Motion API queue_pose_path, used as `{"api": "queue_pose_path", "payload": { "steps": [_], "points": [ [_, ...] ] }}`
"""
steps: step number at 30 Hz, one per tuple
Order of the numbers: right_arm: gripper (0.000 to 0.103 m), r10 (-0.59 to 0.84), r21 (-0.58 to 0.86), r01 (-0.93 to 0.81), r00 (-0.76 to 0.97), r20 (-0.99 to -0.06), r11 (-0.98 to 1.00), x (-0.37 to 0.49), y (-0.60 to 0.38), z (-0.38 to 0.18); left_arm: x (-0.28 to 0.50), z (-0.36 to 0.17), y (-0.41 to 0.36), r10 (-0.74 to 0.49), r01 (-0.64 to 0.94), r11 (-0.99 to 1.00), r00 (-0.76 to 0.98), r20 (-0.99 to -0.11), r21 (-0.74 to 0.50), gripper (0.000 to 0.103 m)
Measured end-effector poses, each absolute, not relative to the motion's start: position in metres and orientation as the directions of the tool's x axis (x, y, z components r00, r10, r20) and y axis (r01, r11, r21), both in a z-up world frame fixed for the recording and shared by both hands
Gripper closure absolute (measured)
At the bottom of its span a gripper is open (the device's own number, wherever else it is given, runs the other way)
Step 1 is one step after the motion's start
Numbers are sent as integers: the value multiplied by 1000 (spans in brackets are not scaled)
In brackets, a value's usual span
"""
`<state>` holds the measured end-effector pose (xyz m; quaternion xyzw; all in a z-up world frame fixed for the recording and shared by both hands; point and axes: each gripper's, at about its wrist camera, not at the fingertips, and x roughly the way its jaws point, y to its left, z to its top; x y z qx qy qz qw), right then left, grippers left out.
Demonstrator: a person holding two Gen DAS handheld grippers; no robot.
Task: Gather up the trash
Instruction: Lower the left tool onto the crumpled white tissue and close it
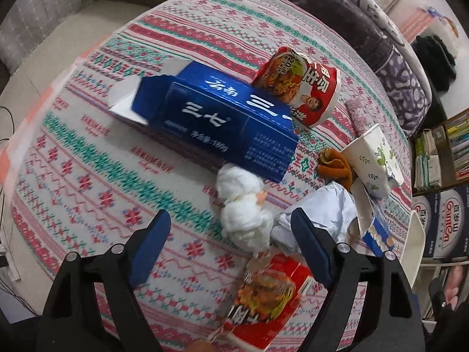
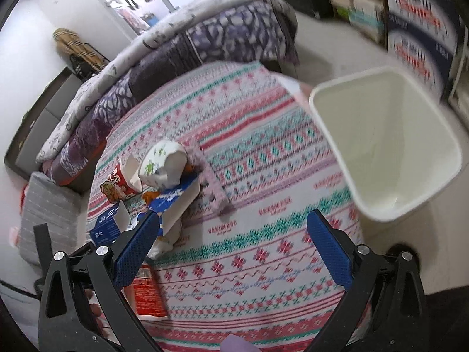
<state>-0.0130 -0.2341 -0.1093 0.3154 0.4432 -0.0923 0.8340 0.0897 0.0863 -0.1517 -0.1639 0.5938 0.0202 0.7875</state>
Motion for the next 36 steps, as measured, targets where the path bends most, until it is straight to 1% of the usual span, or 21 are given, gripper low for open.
{"api": "queue_pose_path", "payload": {
  "steps": [1, 2, 3, 4, 5, 8, 10, 14, 17, 18, 20, 22, 23, 25, 26, 27, 29, 30, 31, 34, 36],
  "points": [
    [7, 141, 457, 439, 585, -799, 774, -11, -233, -112, 95, -152, 85, -159, -227, 947, 282, -946, -226, 28],
    [7, 165, 477, 447, 576, -801, 757, -7, -232, -115, 97, -157, 83, -149, -224, 952, 264, -953, -211, 41],
    [7, 181, 490, 452, 570, -801, 746, -5, -231, -117, 98, -163, 82, -143, -218, 956, 238, -961, -196, 50],
    [7, 202, 507, 458, 564, -800, 730, -1, -230, -118, 100, -163, 81, -123, -208, 962, 242, -963, -176, 56],
    [7, 226, 525, 463, 558, -799, 714, 3, -228, -120, 98, -159, 77, -122, -183, 968, 260, -958, -173, 74],
    [7, 339, 591, 499, 508, -792, 634, 20, -222, -130, 91, -137, 72, -132, -134, 975, 306, -943, -180, 74],
    [7, 384, 608, 515, 480, -789, 605, 29, -219, -131, 82, -102, 72, -129, -84, 981, 391, -911, -175, 74],
    [8, 414, 618, 482, 468, -781, 621, 49, -209, -122, 71, -32, 74, -206, 21, 974, 515, -832, -228, 74],
    [10, 447, 621, 489, 434, -782, 612, 61, -206, -131, 69, -2, 72, -225, 78, 972, 555, -801, -220, 74],
    [12, 457, 620, 501, 419, -785, 604, 65, -205, -137, 71, 5, 72, -229, 94, 972, 565, -793, -214, 74],
    [18, 482, 623, 521, 394, -782, 584, 69, -204, -151, 77, 8, 67, -236, 113, 971, 572, -786, -209, 74],
    [28, 515, 634, 548, 377, -770, 545, 71, -204, -166, 80, 3, 67, -236, 123, 972, 576, -783, -202, 74],
    [30, 529, 641, 557, 375, -762, 528, 71, -204, -171, 79, -4, 66, -236, 125, 972, 574, -784, -201, 74],
    [37, 562, 667, 558, 381, -734, 494, 73, -202, -178, 86, -23, 66, -246, 126, 969, 544, -802, -212, 74],
    [39, 576, 679, 555, 384, -722, 481, 74, -201, -181, 89, -30, 65, -251, 125, 968, 524, -814, -218, 74],
    [44, 593, 692, 553, 386, -707, 464, 76, -199, -184, 91, -37, 63, -256, 126, 967, 504, -825, -223, 74],
    [60, 625, 712, 547, 384, -680, 440, 78, -196, -189, 94, -44, 59, -257, 133, 966, 495, -830, -220, 74],
    [74, 643, 720, 543, 375, -668, 431, 81, -194, -192, 96, -43, 57, -256, 136, 967, 501, -827, -217, 74],
    [80, 647, 724, 542, 377, -663, 427, 82, -193, -191, 96, -44, 57, -260, 136, 966, 506, -822, -221, 74],
    [89, 643, 749, 488, 407, -649, 448, 84, -191, -179, 99, -41, 59, -279, 128, 960, 523, -806, -249, 74],
    [90, 641, 767, 431, 426, -638, 476, 84, -188, -164, 100, -39, 59, -279, 126, 960, 534, -798, -251, 74]
  ]
}}
